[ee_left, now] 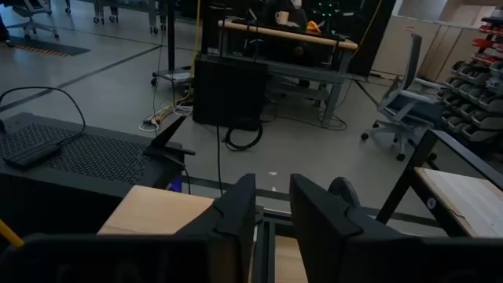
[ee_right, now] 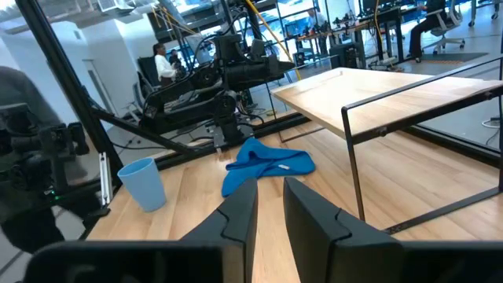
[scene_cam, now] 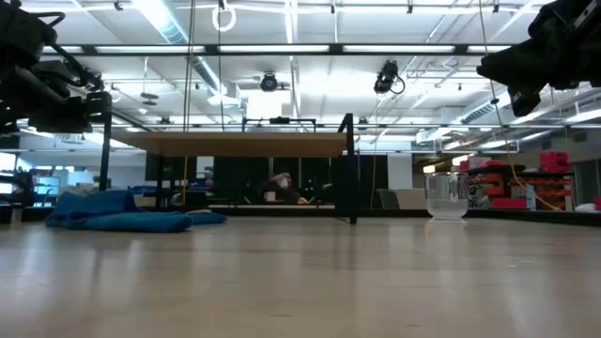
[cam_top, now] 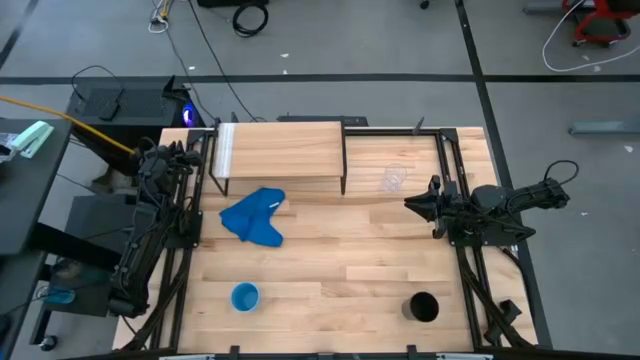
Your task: Stack small to large cups/mugs on shelf
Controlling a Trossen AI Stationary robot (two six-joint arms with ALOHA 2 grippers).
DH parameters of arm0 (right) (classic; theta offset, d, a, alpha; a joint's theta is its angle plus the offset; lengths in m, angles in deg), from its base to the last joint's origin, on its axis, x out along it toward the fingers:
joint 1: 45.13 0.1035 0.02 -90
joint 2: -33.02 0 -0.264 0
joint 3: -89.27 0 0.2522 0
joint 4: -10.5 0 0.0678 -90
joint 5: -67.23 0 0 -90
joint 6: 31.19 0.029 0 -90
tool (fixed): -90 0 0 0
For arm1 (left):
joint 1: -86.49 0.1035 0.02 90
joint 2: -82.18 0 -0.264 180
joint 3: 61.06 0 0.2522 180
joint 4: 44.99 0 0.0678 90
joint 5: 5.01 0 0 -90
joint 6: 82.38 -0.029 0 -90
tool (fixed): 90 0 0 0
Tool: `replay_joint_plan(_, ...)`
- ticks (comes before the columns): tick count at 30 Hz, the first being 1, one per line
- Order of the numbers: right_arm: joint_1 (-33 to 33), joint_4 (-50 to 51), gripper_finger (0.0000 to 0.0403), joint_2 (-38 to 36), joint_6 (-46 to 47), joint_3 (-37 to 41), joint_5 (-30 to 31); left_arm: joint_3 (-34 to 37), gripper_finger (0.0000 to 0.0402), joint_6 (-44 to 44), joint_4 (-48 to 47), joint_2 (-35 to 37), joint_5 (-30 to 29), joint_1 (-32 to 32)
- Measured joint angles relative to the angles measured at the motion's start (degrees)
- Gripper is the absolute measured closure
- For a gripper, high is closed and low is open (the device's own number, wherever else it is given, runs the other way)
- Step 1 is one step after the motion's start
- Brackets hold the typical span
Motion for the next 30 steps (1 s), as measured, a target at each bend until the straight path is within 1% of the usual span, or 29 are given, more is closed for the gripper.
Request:
replay_joint_plan(9,0.01,-0.02,0.0332,-0.01,0.0,-0.01,0.0,0.01,0.0319,0.02,-0.01,0.02,0.0,-0.01)
replay_joint_plan(18,0.0,-0.01,0.0332,0.0,0.0,-0.01,0.0,0.01,0.0311,0.04,-0.01,0.02,0.0,0.0)
replay_joint_plan(30,-0.01,-0.01,0.0332,-0.01,0.0,0.0,0.0,0.0,0.0317,0.03,-0.01,0.01,0.0,0.0)
